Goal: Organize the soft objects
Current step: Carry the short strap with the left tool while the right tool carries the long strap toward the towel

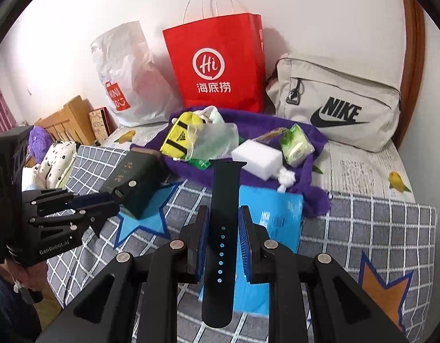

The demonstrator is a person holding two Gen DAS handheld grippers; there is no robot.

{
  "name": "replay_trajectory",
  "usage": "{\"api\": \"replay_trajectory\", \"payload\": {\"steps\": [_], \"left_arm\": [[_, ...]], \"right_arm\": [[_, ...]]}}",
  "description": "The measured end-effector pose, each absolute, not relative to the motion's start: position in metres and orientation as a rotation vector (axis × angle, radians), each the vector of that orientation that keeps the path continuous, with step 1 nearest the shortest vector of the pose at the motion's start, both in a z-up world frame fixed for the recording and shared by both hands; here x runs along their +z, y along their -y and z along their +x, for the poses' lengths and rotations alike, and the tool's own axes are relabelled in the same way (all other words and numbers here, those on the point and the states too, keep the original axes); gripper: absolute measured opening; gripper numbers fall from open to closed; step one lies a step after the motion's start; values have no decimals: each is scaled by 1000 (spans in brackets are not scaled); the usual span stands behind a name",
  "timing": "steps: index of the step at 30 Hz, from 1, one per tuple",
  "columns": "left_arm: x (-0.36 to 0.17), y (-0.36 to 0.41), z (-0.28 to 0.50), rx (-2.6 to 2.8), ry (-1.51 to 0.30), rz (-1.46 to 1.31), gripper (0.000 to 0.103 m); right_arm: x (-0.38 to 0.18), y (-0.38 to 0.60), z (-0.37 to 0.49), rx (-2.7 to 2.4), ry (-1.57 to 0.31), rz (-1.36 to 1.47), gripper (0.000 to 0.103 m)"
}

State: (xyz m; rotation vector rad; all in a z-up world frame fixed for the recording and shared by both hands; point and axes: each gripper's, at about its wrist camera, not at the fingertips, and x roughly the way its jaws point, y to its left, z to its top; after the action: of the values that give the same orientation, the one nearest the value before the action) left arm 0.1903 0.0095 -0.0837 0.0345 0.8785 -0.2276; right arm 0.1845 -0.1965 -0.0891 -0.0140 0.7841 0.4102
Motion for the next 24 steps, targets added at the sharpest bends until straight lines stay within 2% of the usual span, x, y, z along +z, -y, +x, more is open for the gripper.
{"api": "replay_trajectory", "payload": {"steps": [12,24], "left_arm": [[-67,-21,258,-199,-851,37,20],[-65,-24,330,-207,-840,27,20]], "right_arm": [[-71,193,254,407,-765,-34,21],[-80,197,333,371,-795,-41,21]]}}
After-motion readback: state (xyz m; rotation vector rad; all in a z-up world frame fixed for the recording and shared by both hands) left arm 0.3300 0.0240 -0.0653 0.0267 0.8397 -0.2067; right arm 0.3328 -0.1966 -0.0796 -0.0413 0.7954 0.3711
